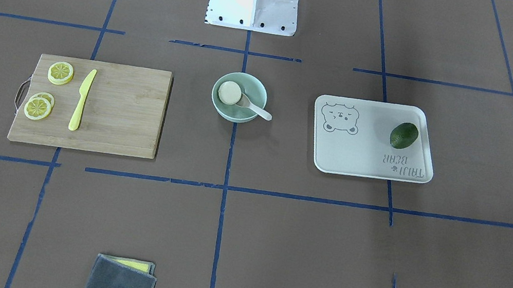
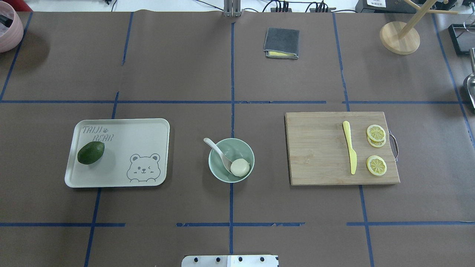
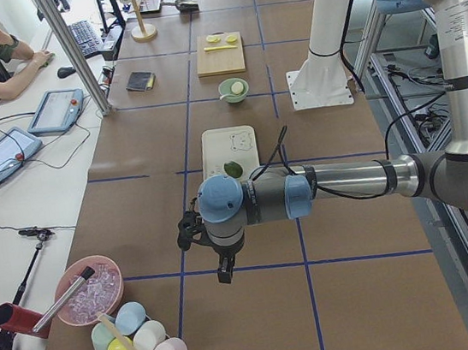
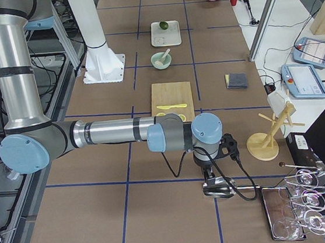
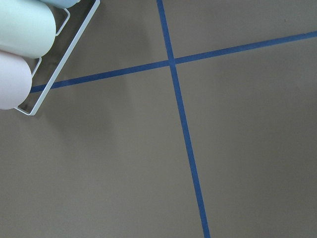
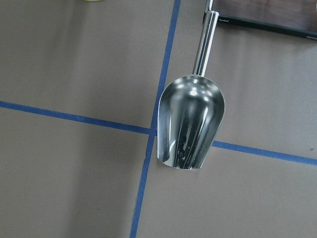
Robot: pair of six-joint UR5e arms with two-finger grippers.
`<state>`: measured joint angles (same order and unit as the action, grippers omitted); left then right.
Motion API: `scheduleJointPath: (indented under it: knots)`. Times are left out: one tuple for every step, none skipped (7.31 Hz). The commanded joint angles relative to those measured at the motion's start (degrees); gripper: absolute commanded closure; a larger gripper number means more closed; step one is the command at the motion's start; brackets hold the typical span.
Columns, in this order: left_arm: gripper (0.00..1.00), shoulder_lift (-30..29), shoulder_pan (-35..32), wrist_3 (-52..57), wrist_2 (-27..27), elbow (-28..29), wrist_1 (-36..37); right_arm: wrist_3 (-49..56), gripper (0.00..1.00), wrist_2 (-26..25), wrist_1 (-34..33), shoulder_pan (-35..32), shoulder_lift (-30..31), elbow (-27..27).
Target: Put spoon and bun in bowl
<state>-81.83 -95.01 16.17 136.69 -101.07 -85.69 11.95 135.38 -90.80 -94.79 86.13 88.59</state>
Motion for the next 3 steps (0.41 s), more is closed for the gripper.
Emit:
scheduleJointPath:
  knots:
    - [0.00, 0.0, 0.0, 0.0, 0.1, 0.0, 0.0, 0.0, 0.00, 0.0, 0.0, 0.0, 0.0, 0.0]
    - [0.00, 0.0, 0.0, 0.0, 0.0, 0.0, 0.0, 0.0, 0.00, 0.0, 0.0, 0.0, 0.0, 0.0]
    - [0.00, 0.0, 0.0, 0.0, 0.0, 0.0, 0.0, 0.2, 0.00, 0.0, 0.0, 0.0, 0.0, 0.0]
